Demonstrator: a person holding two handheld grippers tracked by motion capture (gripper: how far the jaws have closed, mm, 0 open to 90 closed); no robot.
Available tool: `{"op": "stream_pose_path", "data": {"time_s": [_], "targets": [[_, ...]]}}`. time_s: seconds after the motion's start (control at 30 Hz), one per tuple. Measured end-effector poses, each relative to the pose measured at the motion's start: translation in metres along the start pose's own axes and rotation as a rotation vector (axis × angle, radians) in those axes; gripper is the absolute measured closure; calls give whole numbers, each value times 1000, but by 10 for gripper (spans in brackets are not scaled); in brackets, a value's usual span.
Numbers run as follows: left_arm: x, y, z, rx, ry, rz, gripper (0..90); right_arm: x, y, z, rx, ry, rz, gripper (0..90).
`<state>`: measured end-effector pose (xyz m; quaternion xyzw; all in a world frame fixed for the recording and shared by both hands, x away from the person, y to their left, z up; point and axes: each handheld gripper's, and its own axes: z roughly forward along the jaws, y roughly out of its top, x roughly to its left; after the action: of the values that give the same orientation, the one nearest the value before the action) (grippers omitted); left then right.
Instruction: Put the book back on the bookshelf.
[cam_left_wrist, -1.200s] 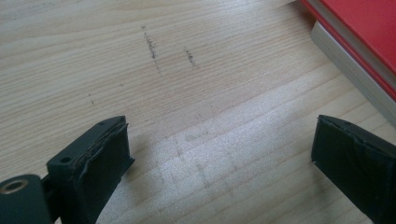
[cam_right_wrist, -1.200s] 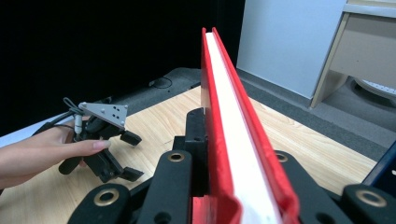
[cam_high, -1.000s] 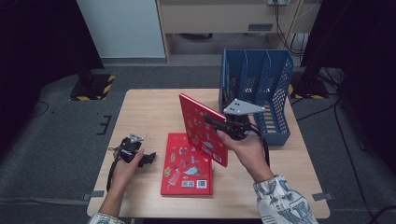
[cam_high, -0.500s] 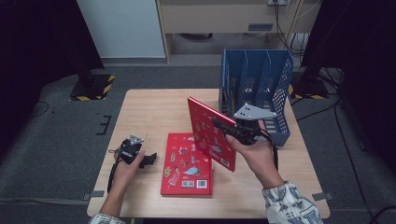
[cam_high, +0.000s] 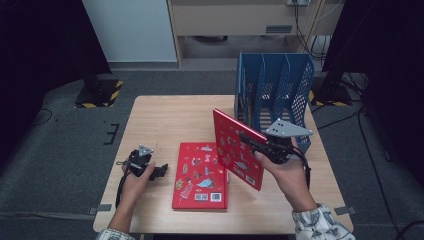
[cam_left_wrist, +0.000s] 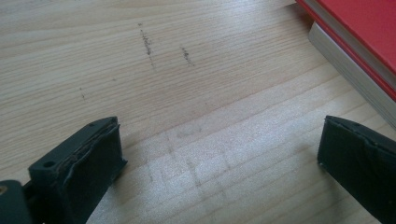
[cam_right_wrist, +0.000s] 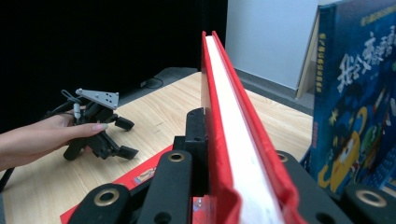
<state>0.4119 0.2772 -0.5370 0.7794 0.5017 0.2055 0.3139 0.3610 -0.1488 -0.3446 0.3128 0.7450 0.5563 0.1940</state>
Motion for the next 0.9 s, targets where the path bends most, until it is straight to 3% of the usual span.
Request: {"op": "stream_pose_path", "data": {"time_s": [0.67, 0.9], "targets": [[0, 0, 0, -1, 0, -2, 0, -10, -14, -42, 0, -43, 17, 794], [0, 0, 0, -1, 0, -2, 0, -14, -10, -63, -21, -71, 47, 793]]}}
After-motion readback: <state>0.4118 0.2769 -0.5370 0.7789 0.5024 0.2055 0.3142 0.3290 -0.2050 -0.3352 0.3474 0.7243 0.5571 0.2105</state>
